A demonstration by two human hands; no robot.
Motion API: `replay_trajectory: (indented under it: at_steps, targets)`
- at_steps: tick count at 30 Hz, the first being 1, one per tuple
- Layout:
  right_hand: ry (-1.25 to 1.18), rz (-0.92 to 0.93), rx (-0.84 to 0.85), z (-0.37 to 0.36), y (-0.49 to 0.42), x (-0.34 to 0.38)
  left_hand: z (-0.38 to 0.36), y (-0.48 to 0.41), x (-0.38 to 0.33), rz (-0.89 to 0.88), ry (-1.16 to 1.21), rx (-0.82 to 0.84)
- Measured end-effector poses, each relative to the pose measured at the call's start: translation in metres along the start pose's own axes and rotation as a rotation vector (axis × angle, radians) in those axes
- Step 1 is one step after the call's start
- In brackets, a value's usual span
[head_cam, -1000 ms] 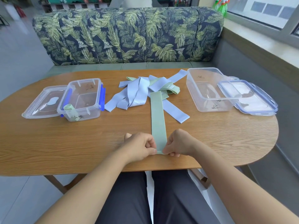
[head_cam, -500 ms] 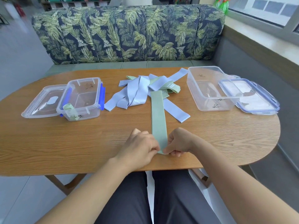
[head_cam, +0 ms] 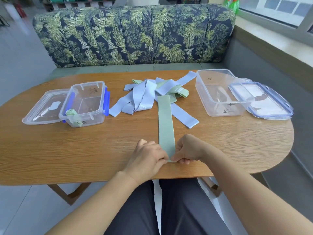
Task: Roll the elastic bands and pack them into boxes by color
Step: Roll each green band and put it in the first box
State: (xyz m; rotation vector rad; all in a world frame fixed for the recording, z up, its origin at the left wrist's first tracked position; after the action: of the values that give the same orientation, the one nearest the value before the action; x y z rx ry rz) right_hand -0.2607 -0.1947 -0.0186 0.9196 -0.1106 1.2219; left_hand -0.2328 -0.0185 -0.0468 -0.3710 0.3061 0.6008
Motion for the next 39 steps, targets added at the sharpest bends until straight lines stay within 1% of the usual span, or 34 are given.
replay_trajectory:
  at_steps: [2, 4, 6, 9, 11, 14, 18, 23, 35, 39]
  targets:
    - [-0.024, 0.046, -0.05, -0.002, 0.006, -0.004, 0.001, 0.0, 0.001, 0.03, 0.046, 0.021]
    - [-0.045, 0.123, -0.165, -0.005, 0.013, -0.007, 0.001, -0.001, 0.002, 0.039, 0.057, 0.037]
    - [-0.003, 0.211, -0.276, -0.009, 0.02, -0.008, 0.001, -0.003, 0.003, 0.046, 0.067, 0.047]
    - [0.18, 0.322, -0.323, -0.018, 0.021, -0.01, 0.001, -0.004, 0.005, 0.049, 0.074, 0.057]
    - [0.233, 0.346, -0.352, -0.021, 0.019, -0.012, 0.002, -0.005, 0.005, 0.041, 0.077, 0.058]
    - [0.276, 0.372, -0.388, -0.024, 0.016, -0.012, 0.003, -0.005, 0.005, -0.015, 0.069, 0.019]
    - [0.298, 0.374, -0.408, -0.027, 0.014, -0.012, 0.0, -0.004, 0.007, -0.076, 0.022, -0.005]
    - [0.252, 0.401, -0.447, -0.029, 0.014, -0.014, -0.001, -0.002, 0.007, -0.071, -0.003, -0.02]
    - [0.27, 0.375, -0.397, -0.025, 0.017, -0.011, 0.0, -0.004, 0.01, 0.026, 0.088, 0.028]
    - [0.281, 0.342, -0.347, -0.022, 0.015, -0.008, 0.0, -0.003, 0.011, 0.11, 0.153, 0.051]
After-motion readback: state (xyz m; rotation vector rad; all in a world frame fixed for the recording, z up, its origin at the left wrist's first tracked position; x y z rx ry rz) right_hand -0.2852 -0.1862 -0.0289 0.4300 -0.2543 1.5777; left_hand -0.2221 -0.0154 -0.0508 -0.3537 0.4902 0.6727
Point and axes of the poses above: each hand's wrist, its own y-axis away from the middle knuckle, its own z-axis out of the back of the hand, x = y × z, the point moved 1 cm from there along -y, towards the middle knuckle, and after that the axes turned 5 degrees about y, right-handed, at the moved point
